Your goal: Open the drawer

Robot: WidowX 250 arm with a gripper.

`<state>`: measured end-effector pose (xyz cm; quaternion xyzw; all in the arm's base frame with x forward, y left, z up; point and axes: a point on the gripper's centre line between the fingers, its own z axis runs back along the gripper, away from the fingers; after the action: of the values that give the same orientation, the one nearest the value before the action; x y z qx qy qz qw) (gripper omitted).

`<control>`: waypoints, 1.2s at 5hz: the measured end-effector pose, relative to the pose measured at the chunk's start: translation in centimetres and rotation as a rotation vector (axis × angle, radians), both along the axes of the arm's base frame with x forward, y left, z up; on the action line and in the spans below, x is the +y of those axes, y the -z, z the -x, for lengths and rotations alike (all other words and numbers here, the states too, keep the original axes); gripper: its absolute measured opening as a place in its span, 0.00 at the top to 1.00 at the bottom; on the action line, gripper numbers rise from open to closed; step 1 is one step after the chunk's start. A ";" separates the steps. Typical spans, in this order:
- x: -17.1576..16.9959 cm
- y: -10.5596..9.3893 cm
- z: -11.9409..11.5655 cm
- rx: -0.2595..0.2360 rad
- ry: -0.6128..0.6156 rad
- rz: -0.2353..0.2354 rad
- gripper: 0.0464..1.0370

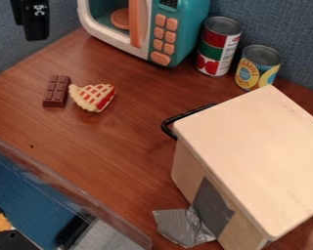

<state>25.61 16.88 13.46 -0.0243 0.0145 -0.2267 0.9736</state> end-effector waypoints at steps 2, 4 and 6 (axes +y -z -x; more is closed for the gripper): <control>-3.0 2.6 0.2 0.015 0.010 0.034 0.04; -9.1 4.4 -0.9 -0.098 0.041 0.047 0.04; -13.0 5.2 -2.9 -0.136 -0.015 0.105 0.04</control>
<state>28.48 3.92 8.31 -0.0600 -0.0640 -0.2208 0.9714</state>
